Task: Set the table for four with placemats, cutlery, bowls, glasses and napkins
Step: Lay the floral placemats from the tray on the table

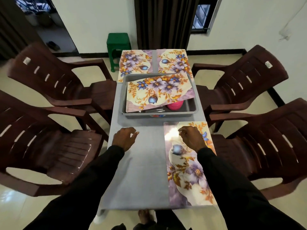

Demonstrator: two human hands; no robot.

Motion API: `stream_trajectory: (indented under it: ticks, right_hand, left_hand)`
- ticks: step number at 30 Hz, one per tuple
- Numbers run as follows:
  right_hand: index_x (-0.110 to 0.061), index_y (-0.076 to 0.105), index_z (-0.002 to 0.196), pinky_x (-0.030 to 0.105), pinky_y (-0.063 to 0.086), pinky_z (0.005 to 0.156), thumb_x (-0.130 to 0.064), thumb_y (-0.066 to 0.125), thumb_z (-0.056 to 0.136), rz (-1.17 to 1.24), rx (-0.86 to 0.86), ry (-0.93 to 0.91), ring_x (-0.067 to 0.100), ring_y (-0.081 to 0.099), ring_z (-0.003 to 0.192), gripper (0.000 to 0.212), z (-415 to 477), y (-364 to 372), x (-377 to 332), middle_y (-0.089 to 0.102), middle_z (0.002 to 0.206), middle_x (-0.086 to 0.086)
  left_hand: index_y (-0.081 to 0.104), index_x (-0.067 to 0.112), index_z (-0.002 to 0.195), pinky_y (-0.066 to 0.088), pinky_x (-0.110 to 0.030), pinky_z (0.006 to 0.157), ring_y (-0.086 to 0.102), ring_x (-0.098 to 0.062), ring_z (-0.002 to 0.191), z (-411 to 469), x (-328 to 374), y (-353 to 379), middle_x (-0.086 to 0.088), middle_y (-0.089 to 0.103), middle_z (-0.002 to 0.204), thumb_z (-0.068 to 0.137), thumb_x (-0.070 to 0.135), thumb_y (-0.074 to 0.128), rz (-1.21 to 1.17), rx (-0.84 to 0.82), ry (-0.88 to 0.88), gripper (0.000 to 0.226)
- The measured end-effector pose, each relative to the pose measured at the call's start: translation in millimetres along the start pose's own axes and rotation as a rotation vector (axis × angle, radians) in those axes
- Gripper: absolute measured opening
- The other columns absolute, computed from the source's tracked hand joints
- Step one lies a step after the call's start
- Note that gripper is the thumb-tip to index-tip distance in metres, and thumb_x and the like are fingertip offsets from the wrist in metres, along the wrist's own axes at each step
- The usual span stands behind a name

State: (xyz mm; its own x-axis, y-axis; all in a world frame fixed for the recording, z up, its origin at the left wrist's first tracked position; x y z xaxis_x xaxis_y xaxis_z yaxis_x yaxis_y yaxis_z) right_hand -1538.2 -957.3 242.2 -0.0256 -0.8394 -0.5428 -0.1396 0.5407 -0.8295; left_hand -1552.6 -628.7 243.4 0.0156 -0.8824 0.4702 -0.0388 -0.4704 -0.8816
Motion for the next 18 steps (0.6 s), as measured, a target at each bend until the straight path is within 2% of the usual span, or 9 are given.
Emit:
stream_trajectory:
  ticks: [3, 7, 9, 11, 13, 15, 18]
  right_hand:
    - [-0.019, 0.077, 0.097, 0.04, 0.057, 0.081, -0.017, 0.056, 0.088, -0.01, 0.03, 0.0, 0.033, 0.069, 0.096, 0.024, 37.8, -9.6, 0.3, 0.077, 0.098, 0.007]
    - [-0.013, 0.078, 0.094, 0.039, 0.057, 0.079, -0.009, 0.059, 0.089, 0.074, 0.101, 0.005, 0.031, 0.071, 0.089, 0.02, 91.9, -30.2, 1.4, 0.078, 0.092, 0.007]
    - [-0.01, 0.078, 0.095, 0.036, 0.055, 0.079, -0.009, 0.06, 0.091, 0.091, 0.169, 0.022, 0.032, 0.071, 0.088, 0.018, 119.0, -44.6, 5.0, 0.077, 0.093, 0.011]
    - [-0.006, 0.077, 0.094, 0.026, 0.045, 0.078, -0.007, 0.059, 0.093, 0.101, 0.25, 0.063, 0.033, 0.07, 0.09, 0.018, 145.5, -60.8, 10.8, 0.077, 0.096, 0.012]
    - [0.0, 0.076, 0.098, 0.02, 0.041, 0.082, -0.004, 0.06, 0.093, 0.141, 0.33, 0.11, 0.032, 0.07, 0.094, 0.017, 166.6, -77.4, 15.9, 0.076, 0.103, 0.015]
    - [0.002, 0.074, 0.101, 0.028, 0.051, 0.084, -0.005, 0.059, 0.093, 0.182, 0.376, 0.169, 0.033, 0.07, 0.091, 0.018, 188.1, -85.0, 30.9, 0.075, 0.101, 0.018]
    - [0.0, 0.071, 0.095, 0.039, 0.057, 0.076, -0.016, 0.057, 0.088, 0.196, 0.361, 0.288, 0.035, 0.068, 0.087, 0.023, 220.3, -84.2, 56.4, 0.072, 0.094, 0.019]
  left_hand:
    - [0.075, 0.018, 0.099, 0.051, -0.032, 0.075, 0.069, -0.02, 0.091, 36.0, -6.4, -6.7, 0.002, 0.076, 0.103, 0.097, 0.042, 0.063, -0.084, 0.026, -0.09, 0.027]
    - [0.076, 0.014, 0.093, 0.054, -0.033, 0.077, 0.07, -0.022, 0.087, 88.5, -13.7, -14.4, -0.004, 0.076, 0.093, 0.095, 0.033, 0.067, -0.245, 0.066, -0.197, 0.021]
    - [0.076, 0.007, 0.098, 0.054, -0.033, 0.082, 0.071, -0.025, 0.09, 114.5, -20.8, -15.3, -0.007, 0.076, 0.097, 0.094, 0.028, 0.069, -0.289, 0.069, -0.243, 0.022]
    - [0.074, 0.003, 0.111, 0.054, -0.034, 0.089, 0.07, -0.026, 0.098, 142.1, -29.3, -11.9, -0.011, 0.075, 0.107, 0.094, 0.026, 0.07, -0.324, 0.06, -0.299, 0.029]
    - [0.072, 0.001, 0.113, 0.053, -0.035, 0.088, 0.069, -0.029, 0.1, 167.7, -36.1, -5.0, -0.015, 0.074, 0.111, 0.095, 0.023, 0.068, -0.33, 0.054, -0.332, 0.029]
    - [0.072, -0.001, 0.108, 0.048, -0.031, 0.078, 0.065, -0.027, 0.092, 186.6, -37.7, 1.8, -0.016, 0.073, 0.106, 0.097, 0.021, 0.064, -0.333, 0.041, -0.365, 0.025]
    - [0.07, 0.001, 0.097, 0.042, -0.026, 0.067, 0.061, -0.025, 0.083, 207.7, -38.3, 14.0, -0.014, 0.068, 0.093, 0.1, 0.023, 0.06, -0.33, -0.012, -0.395, 0.024]
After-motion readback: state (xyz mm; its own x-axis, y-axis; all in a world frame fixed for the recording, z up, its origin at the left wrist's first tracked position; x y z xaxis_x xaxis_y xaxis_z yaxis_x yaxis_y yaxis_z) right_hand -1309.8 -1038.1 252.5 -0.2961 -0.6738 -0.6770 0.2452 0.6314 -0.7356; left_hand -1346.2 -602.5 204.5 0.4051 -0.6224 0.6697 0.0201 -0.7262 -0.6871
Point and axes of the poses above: each hand's wrist, its own z-axis towards the middle knuckle, its own y-axis out of the palm, x = y × z, the point moved 5 cm from there along z, towards the middle knuckle
